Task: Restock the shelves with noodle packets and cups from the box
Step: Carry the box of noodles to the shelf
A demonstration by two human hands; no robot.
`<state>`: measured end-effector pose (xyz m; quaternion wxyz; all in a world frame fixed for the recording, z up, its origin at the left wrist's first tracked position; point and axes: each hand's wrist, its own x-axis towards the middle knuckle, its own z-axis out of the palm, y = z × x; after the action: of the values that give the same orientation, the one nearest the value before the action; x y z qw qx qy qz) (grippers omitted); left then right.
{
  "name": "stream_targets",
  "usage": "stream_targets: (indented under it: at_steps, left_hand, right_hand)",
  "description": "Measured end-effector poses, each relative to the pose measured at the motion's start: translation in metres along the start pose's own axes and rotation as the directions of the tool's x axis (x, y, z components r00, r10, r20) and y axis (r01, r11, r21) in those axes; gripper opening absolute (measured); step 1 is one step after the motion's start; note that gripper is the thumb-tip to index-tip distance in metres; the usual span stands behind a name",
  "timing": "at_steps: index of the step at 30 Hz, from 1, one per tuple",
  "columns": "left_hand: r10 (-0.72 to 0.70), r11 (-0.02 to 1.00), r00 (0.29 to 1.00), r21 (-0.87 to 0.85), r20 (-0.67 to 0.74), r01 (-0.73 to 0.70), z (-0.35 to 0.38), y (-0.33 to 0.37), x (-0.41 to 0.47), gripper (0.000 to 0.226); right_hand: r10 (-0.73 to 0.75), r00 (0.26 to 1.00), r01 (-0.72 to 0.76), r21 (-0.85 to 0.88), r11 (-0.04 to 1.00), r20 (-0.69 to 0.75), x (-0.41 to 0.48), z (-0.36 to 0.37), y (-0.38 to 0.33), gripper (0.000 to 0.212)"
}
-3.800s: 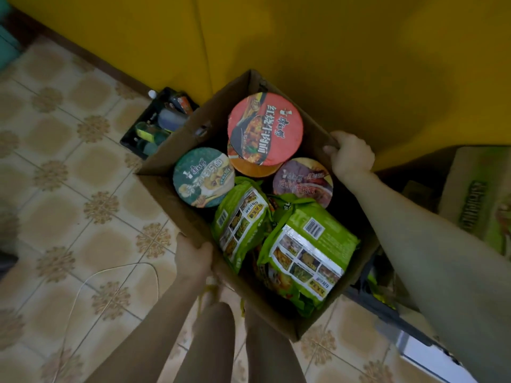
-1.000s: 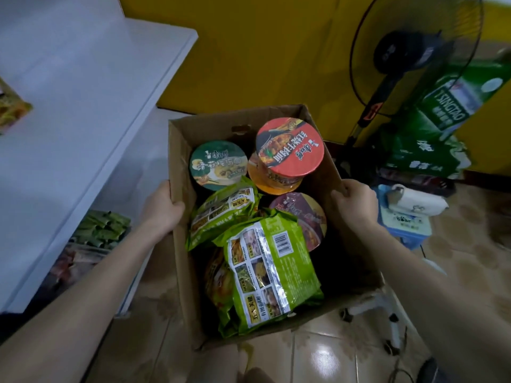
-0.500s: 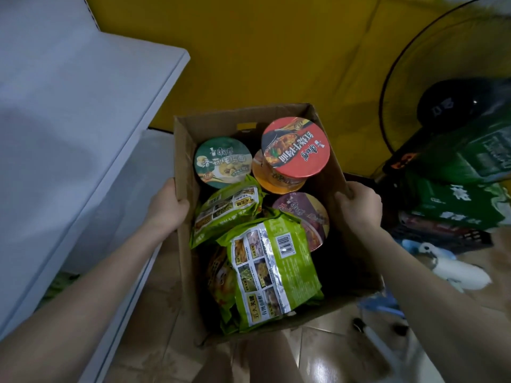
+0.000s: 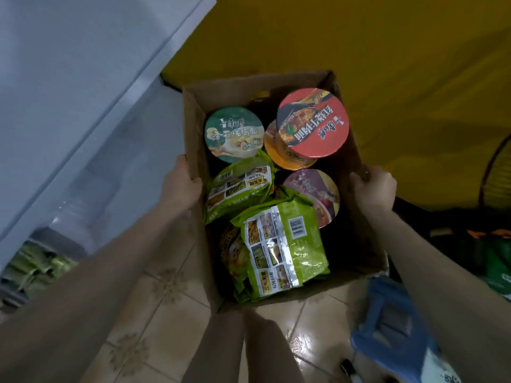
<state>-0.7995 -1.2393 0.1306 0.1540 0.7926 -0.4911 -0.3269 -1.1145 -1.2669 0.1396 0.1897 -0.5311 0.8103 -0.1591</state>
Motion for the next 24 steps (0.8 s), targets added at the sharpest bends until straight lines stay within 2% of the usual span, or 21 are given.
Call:
stream_targets:
  at_steps: [11, 24]
  left_hand:
    - [-0.115, 0.989, 0.993, -0.087, 0.032, 0.118, 0.112, -0.044, 0.122, 0.043]
    - [-0.250, 0.962, 0.965, -0.094, 0.075, 0.257, 0.257, -0.128, 0.217, 0.045]
  right_hand:
    - [0.012, 0.996, -0.007, -0.053, 0.999, 0.086, 0.124, 0.138, 0.018, 0.031]
    - [-0.093, 0.976, 0.110, -0.079, 0.991, 0.199, 0.221, 0.307, 0.078, 0.036]
